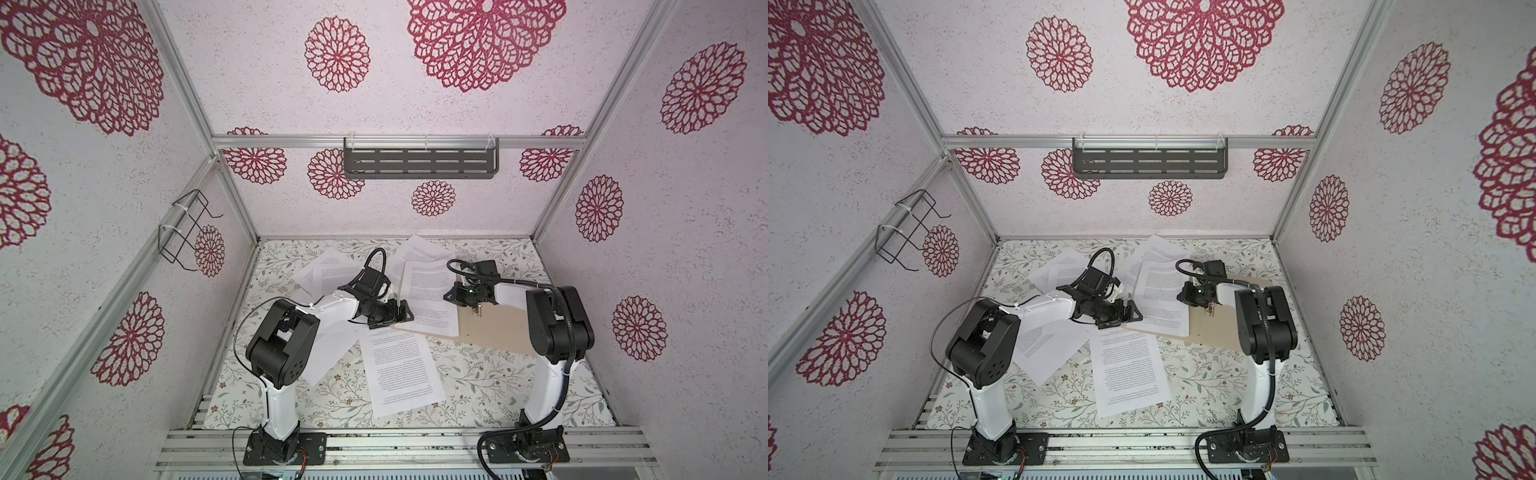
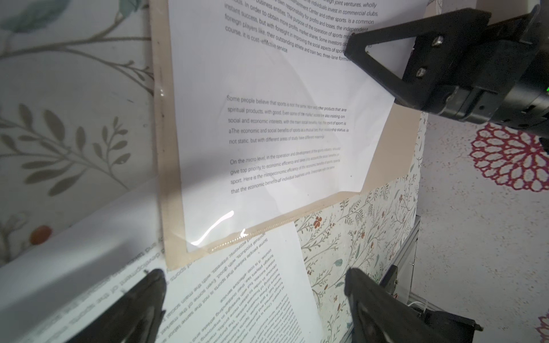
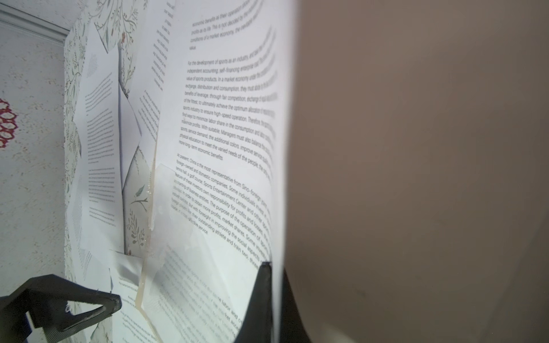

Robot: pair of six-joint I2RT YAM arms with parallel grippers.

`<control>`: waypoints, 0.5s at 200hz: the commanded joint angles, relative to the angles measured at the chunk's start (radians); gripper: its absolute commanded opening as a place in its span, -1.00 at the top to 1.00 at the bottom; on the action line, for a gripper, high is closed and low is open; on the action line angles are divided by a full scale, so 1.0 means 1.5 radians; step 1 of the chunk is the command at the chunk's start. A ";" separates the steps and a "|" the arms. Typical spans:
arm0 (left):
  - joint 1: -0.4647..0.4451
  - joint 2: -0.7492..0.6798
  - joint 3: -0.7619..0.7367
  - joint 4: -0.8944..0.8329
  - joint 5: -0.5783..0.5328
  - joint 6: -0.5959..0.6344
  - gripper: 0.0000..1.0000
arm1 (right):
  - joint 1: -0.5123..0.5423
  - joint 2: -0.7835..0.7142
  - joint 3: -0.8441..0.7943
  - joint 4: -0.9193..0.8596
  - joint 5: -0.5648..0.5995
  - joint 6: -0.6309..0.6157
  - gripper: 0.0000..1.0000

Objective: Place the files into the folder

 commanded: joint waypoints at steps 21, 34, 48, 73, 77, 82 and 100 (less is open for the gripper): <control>-0.004 0.052 0.039 0.010 -0.010 0.000 -0.95 | 0.004 -0.037 -0.025 0.051 -0.022 0.033 1.00; -0.005 0.066 0.057 0.001 -0.018 0.002 -0.95 | 0.004 -0.038 -0.032 0.057 -0.024 0.038 1.00; -0.005 0.074 0.068 -0.002 -0.028 0.005 -0.95 | 0.003 -0.038 -0.038 0.059 -0.022 0.039 1.00; -0.005 0.097 0.086 -0.006 -0.028 0.006 -0.95 | 0.004 -0.040 -0.049 0.068 -0.029 0.040 1.00; -0.005 0.101 0.087 -0.005 -0.027 0.006 -0.95 | 0.003 -0.041 -0.049 0.068 -0.029 0.040 1.00; -0.005 0.105 0.088 -0.004 -0.025 0.005 -0.95 | 0.004 -0.041 -0.050 0.068 -0.029 0.040 1.00; -0.006 0.111 0.087 -0.001 -0.022 0.003 -0.95 | 0.004 -0.042 -0.050 0.069 -0.036 0.039 1.00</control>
